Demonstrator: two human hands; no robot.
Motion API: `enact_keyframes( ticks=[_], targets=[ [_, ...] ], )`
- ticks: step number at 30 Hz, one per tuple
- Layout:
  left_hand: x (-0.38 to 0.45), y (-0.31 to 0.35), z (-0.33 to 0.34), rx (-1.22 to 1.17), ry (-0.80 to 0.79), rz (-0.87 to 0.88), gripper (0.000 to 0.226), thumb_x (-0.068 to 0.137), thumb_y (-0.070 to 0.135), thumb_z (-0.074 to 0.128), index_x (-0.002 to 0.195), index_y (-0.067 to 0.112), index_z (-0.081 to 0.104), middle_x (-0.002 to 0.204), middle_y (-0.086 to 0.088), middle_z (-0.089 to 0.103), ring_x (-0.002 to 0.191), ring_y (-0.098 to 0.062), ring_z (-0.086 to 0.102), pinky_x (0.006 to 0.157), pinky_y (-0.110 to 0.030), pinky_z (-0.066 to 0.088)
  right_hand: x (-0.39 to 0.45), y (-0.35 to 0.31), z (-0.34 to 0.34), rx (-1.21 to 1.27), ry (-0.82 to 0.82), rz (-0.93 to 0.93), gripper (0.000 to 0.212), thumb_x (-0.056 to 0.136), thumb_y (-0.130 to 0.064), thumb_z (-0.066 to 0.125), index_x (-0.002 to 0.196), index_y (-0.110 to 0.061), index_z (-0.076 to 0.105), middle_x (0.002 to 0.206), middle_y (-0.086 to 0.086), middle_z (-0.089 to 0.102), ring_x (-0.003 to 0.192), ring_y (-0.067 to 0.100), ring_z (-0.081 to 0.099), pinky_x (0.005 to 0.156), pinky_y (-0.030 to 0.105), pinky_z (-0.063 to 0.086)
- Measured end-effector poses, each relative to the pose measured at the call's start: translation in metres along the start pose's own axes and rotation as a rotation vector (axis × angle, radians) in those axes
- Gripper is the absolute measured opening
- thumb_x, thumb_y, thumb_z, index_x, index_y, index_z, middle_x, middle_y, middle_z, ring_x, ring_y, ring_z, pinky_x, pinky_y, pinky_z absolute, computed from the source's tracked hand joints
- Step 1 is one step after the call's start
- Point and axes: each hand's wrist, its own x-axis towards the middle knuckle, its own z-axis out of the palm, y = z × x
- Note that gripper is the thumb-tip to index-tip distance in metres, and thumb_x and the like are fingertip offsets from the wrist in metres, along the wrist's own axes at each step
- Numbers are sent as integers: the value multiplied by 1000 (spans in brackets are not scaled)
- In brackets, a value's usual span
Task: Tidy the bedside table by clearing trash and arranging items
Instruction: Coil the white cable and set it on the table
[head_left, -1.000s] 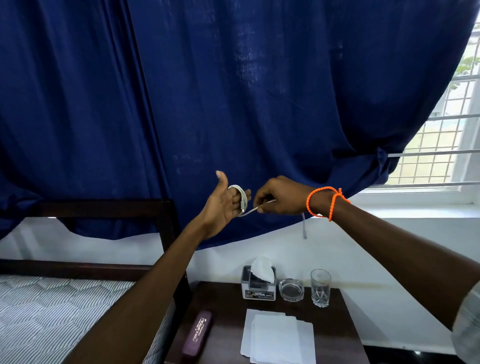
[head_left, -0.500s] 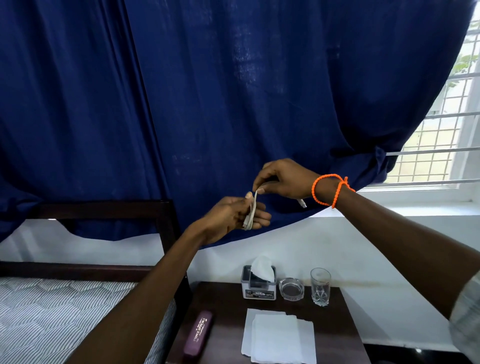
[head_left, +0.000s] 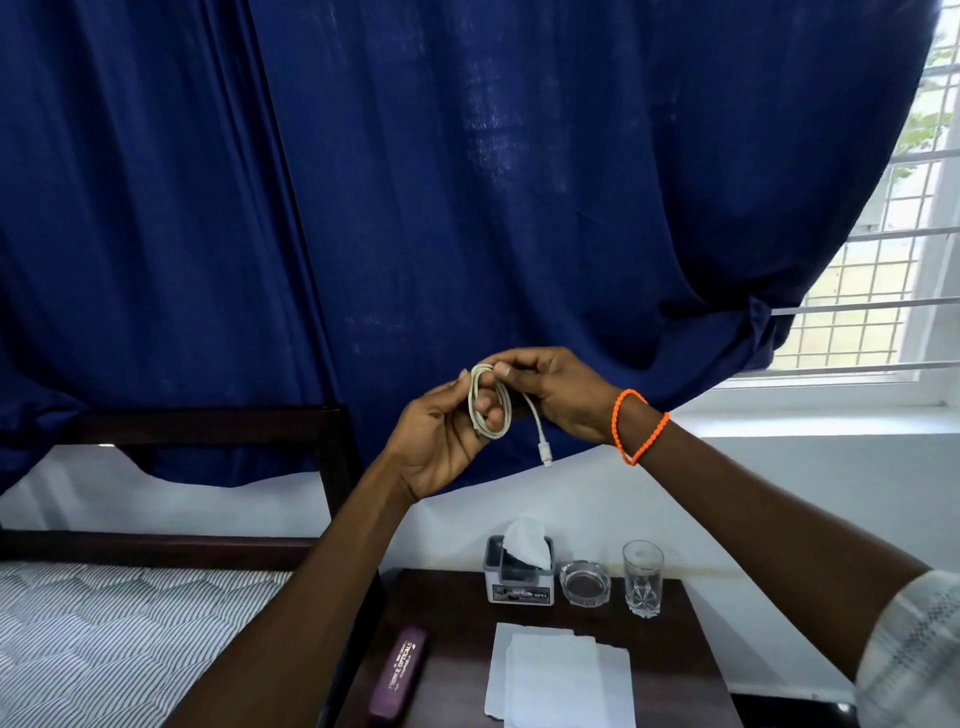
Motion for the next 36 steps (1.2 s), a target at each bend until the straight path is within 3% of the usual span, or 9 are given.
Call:
enact_keyframes(
  ticks=[4, 8, 12, 17, 22, 27, 30, 32, 36],
  targets=[
    [0, -2, -3, -103, 34, 8, 40, 108, 31, 35, 101, 3, 63, 72, -3, 59, 70, -17, 60, 82, -29, 54, 0, 4, 6, 114, 2, -1, 29, 100, -10, 55, 125, 0, 64, 112, 18, 71, 101, 26, 69, 88, 37, 58],
    [4, -8, -1, -137, 164, 6, 58, 108, 45, 32, 91, 1, 67, 71, -8, 66, 66, -18, 67, 73, -28, 57, 6, 0, 7, -54, 67, -27, 24, 98, -6, 57, 119, 2, 67, 100, 17, 73, 86, 19, 70, 74, 27, 59],
    [6, -8, 9, 23, 389, 29, 61, 105, 51, 40, 83, 1, 68, 69, -11, 65, 60, -19, 68, 63, -26, 56, 12, -5, 9, -305, 76, -80, 22, 96, -5, 60, 115, 0, 71, 99, 9, 75, 82, 4, 70, 70, 16, 54],
    [10, -4, 8, 401, 700, 29, 44, 101, 46, 55, 94, 7, 75, 82, -10, 78, 79, -24, 74, 75, -39, 62, 17, -6, 8, -516, 116, -83, 19, 95, -8, 63, 110, -8, 76, 95, 7, 78, 86, 12, 73, 79, 24, 58],
    [4, 8, -3, 669, 519, -9, 39, 100, 42, 59, 101, 8, 78, 97, -10, 80, 96, -23, 75, 91, -39, 58, 16, -9, 3, -745, 69, -87, 15, 93, -17, 67, 102, -16, 79, 84, -3, 77, 76, 7, 73, 71, 19, 57],
    [0, 18, -15, 708, 356, -87, 24, 98, 21, 64, 108, 3, 76, 95, -11, 78, 88, -20, 72, 85, -35, 60, 15, -6, -1, -632, 81, -35, 13, 87, -11, 74, 98, -6, 70, 82, 13, 77, 72, 21, 75, 74, 35, 62],
    [0, 17, -15, 704, 400, -86, 19, 97, 15, 66, 103, 1, 77, 83, -7, 76, 81, -20, 70, 87, -40, 61, 11, -2, -2, -552, 32, -20, 13, 86, -11, 75, 93, -1, 69, 82, 21, 75, 71, 23, 73, 75, 42, 61],
    [1, 11, -15, 681, 462, -59, 16, 98, 13, 65, 99, 2, 77, 78, -6, 73, 74, -18, 69, 77, -37, 63, 10, 0, -3, -479, 13, 0, 15, 88, -10, 73, 96, 2, 69, 88, 27, 74, 75, 26, 70, 78, 44, 58],
    [2, 6, -19, 598, 598, -18, 15, 98, 13, 64, 90, 8, 76, 77, -4, 73, 70, -16, 68, 64, -30, 59, 6, 4, -12, -438, -24, 115, 19, 93, -4, 64, 112, 2, 68, 97, 26, 73, 81, 22, 69, 72, 34, 58]
  ],
)
